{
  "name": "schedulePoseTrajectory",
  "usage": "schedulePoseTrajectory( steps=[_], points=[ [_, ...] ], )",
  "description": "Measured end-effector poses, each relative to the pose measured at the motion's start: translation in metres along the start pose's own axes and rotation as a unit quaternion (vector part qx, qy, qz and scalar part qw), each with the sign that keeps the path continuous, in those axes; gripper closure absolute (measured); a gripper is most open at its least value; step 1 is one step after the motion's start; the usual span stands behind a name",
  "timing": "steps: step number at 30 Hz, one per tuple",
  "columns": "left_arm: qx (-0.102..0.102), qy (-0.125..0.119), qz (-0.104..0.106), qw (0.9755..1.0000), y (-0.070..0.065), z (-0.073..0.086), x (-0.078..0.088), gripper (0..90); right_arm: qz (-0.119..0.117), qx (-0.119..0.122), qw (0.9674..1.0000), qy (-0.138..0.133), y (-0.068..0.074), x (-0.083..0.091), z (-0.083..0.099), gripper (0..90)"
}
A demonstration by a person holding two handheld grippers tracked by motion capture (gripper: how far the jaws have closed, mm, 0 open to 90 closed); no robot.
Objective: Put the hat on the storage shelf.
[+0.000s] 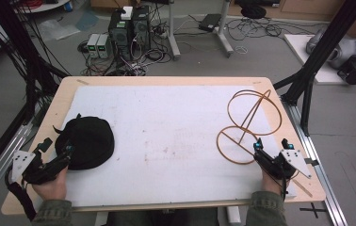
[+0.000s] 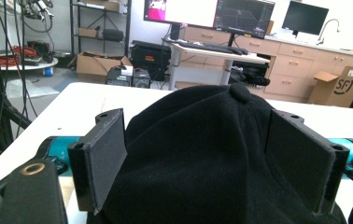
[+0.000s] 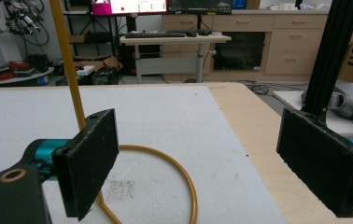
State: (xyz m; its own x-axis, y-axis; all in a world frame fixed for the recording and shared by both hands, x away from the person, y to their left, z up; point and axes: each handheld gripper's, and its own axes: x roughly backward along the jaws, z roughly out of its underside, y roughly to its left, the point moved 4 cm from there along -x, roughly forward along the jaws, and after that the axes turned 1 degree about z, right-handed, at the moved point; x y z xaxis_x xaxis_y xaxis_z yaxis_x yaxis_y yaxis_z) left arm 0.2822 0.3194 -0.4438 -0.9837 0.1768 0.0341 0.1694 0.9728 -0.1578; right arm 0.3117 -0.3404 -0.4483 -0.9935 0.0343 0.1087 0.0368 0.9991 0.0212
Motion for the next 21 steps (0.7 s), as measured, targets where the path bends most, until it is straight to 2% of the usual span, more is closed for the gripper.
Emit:
schedulePoseTrajectory(
  steps=[21],
  points=[
    [0.008,0.003,0.0,1.0,0.0026,0.0008,0.0003,21.1,-0.005,-0.001,1.0,0.002,0.0026,-0.0001,-0.0008,12.1]
  ],
)
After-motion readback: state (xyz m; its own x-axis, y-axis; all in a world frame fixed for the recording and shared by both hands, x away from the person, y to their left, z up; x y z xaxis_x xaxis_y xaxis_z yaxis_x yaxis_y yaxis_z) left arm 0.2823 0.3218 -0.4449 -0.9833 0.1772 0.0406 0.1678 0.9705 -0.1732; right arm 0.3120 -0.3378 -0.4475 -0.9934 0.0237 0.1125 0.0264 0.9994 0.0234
